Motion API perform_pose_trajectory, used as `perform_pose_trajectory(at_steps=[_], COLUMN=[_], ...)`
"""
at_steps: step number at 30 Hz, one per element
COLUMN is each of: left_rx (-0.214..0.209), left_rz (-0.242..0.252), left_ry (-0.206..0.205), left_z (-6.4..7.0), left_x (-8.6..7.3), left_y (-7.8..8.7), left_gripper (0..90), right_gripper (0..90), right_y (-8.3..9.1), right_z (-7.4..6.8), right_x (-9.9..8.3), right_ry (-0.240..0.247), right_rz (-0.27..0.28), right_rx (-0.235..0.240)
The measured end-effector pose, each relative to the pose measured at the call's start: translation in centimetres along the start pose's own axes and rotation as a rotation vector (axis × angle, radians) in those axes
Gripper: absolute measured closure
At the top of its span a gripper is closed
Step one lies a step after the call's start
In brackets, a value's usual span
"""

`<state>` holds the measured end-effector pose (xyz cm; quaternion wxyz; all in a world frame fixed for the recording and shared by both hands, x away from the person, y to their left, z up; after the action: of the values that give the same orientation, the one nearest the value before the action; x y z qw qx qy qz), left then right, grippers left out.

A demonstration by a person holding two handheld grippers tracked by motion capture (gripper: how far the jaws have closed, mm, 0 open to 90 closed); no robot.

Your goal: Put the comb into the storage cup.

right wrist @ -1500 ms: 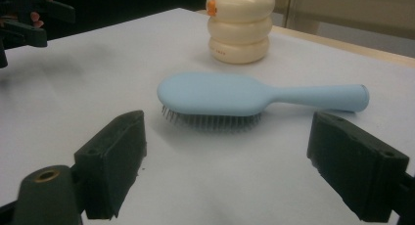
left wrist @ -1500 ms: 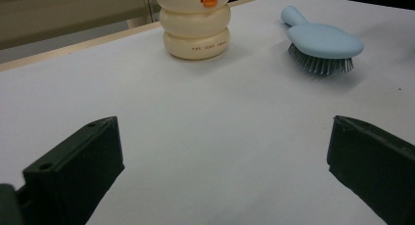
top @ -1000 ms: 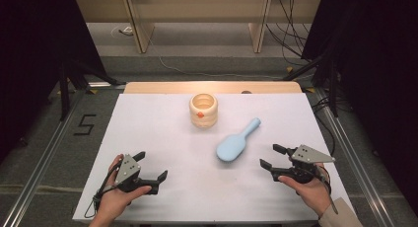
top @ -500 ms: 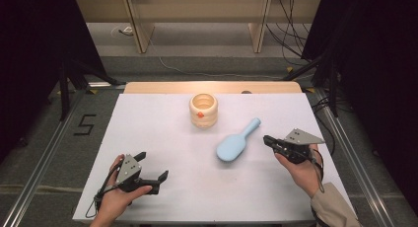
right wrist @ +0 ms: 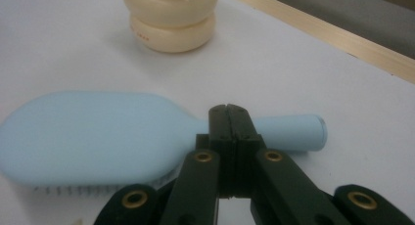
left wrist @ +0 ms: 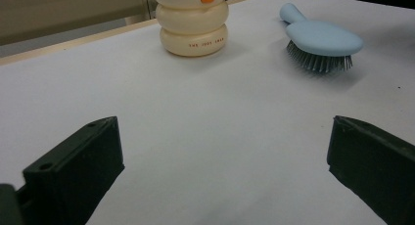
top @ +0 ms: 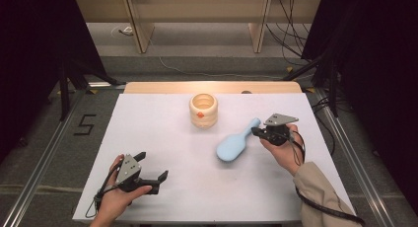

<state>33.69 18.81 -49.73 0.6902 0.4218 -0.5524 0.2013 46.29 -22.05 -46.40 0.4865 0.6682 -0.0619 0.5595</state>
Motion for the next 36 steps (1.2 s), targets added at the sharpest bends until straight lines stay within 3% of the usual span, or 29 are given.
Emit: perform_pose_trajectory(at_steps=[8,17,36], left_rx=[-0.001,0.004,0.002], left_rz=[-0.002,0.000,-0.004], left_ry=[0.002,0.001,0.003], left_z=[-0.1,-0.1,-0.1], left_x=[0.0,0.0,-0.1], left_y=[0.0,0.0,-0.1], left_gripper=[0.0,0.0,0.0], right_gripper=[90.0,90.0,90.0], right_y=[-3.4,-5.7,-8.0], right_z=[1.6,2.8,3.4], right_x=[2.0,2.6,1.7], right_ry=[0.002,-0.009,0.003], right_rz=[-0.078,-0.146,-0.244], right_rx=[-0.026,-0.047,-0.078])
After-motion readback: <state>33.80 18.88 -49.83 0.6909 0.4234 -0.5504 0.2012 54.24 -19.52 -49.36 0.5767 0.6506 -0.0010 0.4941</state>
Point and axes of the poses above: each handheld gripper's, and its own axes: y roughly backward along the jaws, x roughly out of its top, z roughly to its right, the point moved 3 cm from there along -y, roughly forward along the jaws, and after that the axes turned 2 degrees about y, right-handed, at the moved point
